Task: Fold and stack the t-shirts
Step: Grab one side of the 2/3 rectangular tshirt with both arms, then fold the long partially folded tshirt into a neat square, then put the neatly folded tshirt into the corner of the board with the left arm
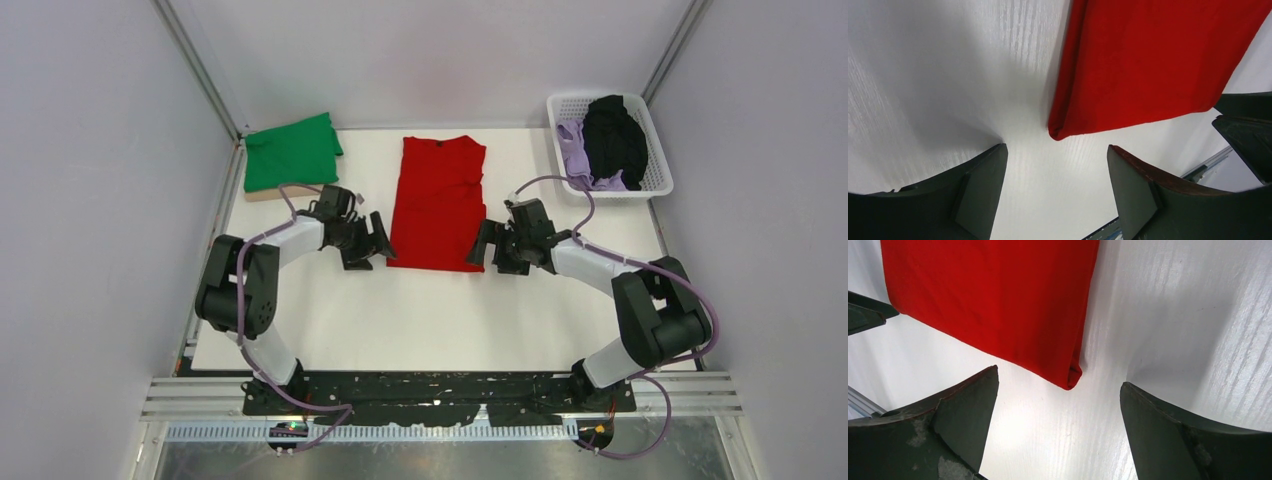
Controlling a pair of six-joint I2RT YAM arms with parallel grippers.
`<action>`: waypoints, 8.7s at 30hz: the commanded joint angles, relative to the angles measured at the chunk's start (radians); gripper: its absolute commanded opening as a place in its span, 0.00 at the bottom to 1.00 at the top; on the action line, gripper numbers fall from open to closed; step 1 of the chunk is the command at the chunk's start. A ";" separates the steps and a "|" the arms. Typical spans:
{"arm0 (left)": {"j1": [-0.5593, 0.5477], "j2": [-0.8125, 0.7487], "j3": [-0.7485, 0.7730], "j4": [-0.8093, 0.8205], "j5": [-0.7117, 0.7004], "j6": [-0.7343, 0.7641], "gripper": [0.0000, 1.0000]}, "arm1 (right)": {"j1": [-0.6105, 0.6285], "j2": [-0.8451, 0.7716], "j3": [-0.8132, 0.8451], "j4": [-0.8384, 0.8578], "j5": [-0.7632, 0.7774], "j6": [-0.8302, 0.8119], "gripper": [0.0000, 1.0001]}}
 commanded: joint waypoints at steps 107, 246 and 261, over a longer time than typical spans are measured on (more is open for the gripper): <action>-0.072 0.125 0.476 0.014 -0.211 -0.050 0.00 | -0.291 0.270 0.292 0.331 -0.535 0.209 0.05; -0.265 0.449 1.078 -0.681 -0.928 0.318 0.00 | -0.168 -0.849 -0.286 -0.030 0.678 -0.172 0.95; -0.130 0.549 1.324 -0.571 -1.008 0.510 0.00 | -0.189 -0.828 -0.304 -0.008 0.777 -0.178 0.95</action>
